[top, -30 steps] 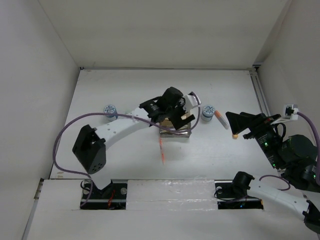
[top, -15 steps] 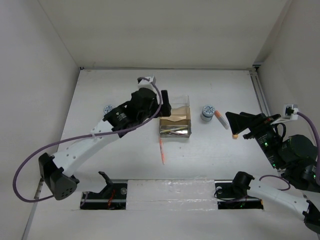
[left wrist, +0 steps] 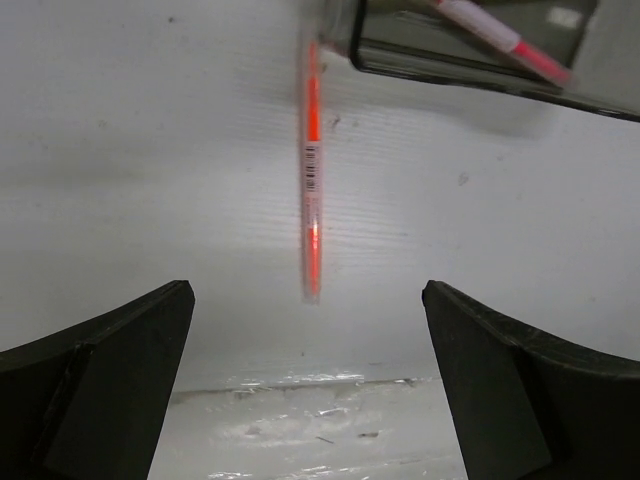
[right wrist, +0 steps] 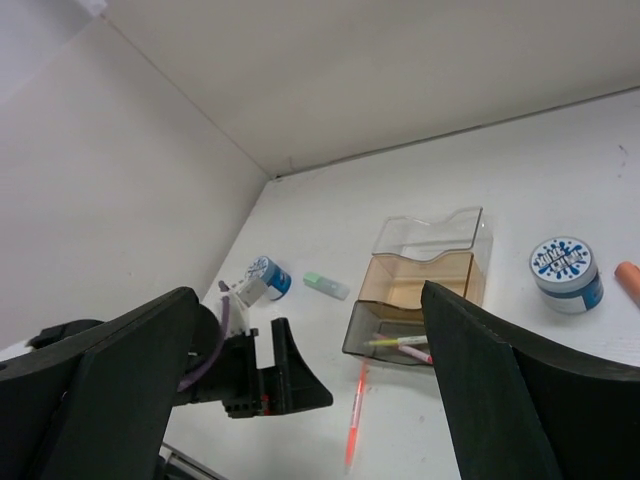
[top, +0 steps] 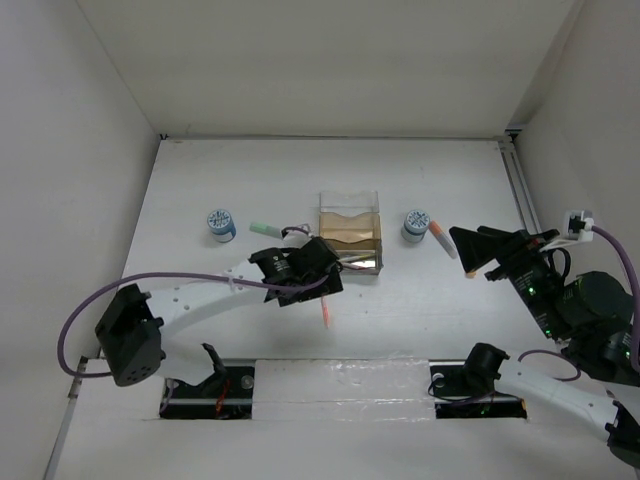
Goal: Sort the stationery into containers
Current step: Grab a piece of stationery with the left arm
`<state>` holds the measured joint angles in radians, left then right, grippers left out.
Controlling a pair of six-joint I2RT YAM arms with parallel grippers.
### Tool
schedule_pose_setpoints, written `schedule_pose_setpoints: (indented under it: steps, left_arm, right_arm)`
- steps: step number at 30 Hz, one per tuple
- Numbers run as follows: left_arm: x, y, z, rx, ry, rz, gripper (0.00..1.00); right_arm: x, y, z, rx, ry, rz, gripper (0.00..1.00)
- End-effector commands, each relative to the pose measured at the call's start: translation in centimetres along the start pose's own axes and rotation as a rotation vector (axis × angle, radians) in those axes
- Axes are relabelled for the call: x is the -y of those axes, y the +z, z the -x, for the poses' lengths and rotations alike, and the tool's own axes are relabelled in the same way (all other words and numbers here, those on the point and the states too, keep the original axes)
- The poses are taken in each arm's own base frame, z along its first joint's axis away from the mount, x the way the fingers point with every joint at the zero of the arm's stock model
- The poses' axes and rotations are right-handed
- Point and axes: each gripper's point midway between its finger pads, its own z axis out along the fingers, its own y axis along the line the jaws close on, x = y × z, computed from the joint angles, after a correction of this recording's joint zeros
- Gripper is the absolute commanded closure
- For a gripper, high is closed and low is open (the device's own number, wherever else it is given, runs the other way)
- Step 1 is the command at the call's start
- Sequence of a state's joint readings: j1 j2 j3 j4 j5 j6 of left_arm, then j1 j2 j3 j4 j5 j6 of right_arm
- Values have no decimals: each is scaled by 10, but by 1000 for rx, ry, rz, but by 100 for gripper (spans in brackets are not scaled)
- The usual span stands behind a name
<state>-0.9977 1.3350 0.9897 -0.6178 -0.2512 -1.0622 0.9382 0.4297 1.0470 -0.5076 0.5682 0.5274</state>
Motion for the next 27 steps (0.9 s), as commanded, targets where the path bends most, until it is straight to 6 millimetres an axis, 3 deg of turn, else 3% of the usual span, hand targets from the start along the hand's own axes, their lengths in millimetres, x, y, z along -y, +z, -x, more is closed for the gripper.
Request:
schedule_pose_setpoints:
  steps: [1,7,16,20,21,22,27]
  left_arm:
    - [-21,22,-10,1,-58,107,2]
    - [-41,50,-23,-14,-28,224,9]
    - [-31,78,-24,-12,25,277,18]
    - [-32,81,-24,-14,44,302,36]
    - [-30,83,-24,-15,45,305,50]
    - [-35,84,-26,-24,53,324,54]
    - [-44,83,-30,-29,39,346,59]
  right_arm:
    - [-11,-1,7,23,17,53,0]
    - [-13,-3,11,34,28,70,0]
    - [-14,-5,10,36,24,82,0]
    - [-14,-5,10,36,24,82,0]
    - [-14,-7,13,43,28,86,0]
    - [-14,-7,13,43,29,86,0]
    - [-14,-7,13,43,29,86,0]
